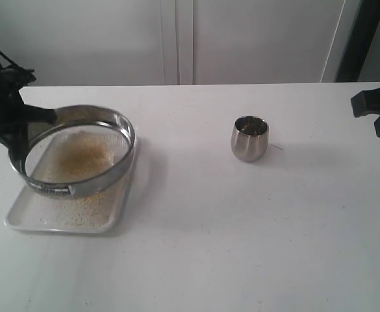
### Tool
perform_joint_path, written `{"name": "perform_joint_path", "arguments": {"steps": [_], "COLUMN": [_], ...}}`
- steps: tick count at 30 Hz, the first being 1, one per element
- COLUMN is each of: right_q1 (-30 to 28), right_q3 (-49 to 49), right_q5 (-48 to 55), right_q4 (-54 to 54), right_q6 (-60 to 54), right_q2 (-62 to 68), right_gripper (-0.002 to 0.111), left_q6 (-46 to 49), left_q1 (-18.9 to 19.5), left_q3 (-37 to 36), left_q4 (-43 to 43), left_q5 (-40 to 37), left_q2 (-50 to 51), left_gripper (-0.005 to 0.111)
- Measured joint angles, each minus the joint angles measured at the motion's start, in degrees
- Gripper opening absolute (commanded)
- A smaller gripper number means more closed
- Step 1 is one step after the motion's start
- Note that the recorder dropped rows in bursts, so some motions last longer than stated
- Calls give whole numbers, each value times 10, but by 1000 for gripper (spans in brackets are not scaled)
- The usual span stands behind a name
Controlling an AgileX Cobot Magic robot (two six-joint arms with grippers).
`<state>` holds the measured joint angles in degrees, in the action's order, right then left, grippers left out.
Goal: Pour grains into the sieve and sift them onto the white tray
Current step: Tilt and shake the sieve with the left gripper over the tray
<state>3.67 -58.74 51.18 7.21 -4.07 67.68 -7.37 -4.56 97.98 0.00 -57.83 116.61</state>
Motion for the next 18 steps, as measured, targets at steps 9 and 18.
{"name": "perform_joint_path", "arguments": {"steps": [9, 18], "right_q1": [0, 0], "right_q3": [0, 0], "right_q5": [-1, -3], "right_q4": [0, 0], "right_q6": [0, 0], "right_q2": [0, 0], "right_gripper": [0, 0], "left_q6": [23, 33], "left_q1": [14, 34], "left_q3": [9, -5], "left_q4": [-12, -57], "left_q5": [-34, -45], "left_q2": [-25, 0], "left_gripper": [0, 0]}}
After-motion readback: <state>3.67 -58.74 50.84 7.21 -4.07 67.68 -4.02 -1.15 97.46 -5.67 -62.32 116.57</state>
